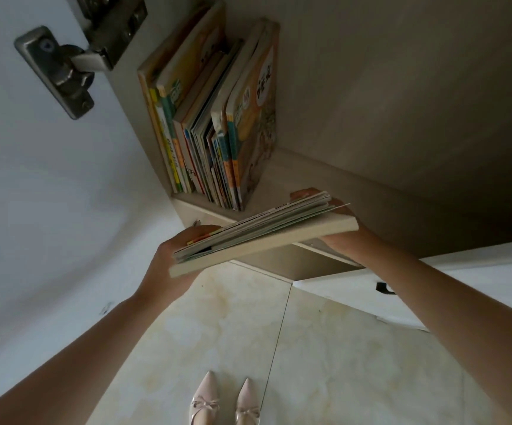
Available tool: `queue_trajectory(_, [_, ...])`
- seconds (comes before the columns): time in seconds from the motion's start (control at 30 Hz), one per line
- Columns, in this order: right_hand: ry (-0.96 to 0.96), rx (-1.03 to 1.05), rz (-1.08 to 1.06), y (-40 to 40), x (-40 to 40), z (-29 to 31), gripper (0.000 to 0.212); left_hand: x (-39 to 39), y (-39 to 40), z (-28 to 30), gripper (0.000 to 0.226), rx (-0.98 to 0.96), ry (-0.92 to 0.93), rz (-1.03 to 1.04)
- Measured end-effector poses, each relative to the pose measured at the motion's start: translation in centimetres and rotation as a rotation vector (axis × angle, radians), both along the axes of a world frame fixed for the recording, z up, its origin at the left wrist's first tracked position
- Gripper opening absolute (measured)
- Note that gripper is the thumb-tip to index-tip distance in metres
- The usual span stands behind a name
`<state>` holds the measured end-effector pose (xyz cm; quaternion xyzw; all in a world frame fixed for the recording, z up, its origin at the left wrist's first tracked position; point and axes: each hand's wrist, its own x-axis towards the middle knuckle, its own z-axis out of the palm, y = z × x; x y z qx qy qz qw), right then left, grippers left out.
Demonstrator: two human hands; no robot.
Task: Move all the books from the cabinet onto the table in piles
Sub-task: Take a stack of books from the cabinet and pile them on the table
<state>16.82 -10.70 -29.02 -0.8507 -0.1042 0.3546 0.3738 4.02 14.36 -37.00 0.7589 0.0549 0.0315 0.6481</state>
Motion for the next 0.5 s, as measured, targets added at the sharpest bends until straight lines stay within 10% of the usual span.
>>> queue_trajectory(0.13, [-0.167, 0.041, -0.093, -0.6, -0.7, -1.1, 0.032, 0.0, 0.1, -0.4, 0.04, 0.115, 0.132, 0.028])
queue_trajectory(0.5, [0.101, 0.185, -0.281, -1.9, -10.8, 5.9, 0.051, -6.4, -1.5, 9.2, 0.053, -0.374, 0.525, 0.12])
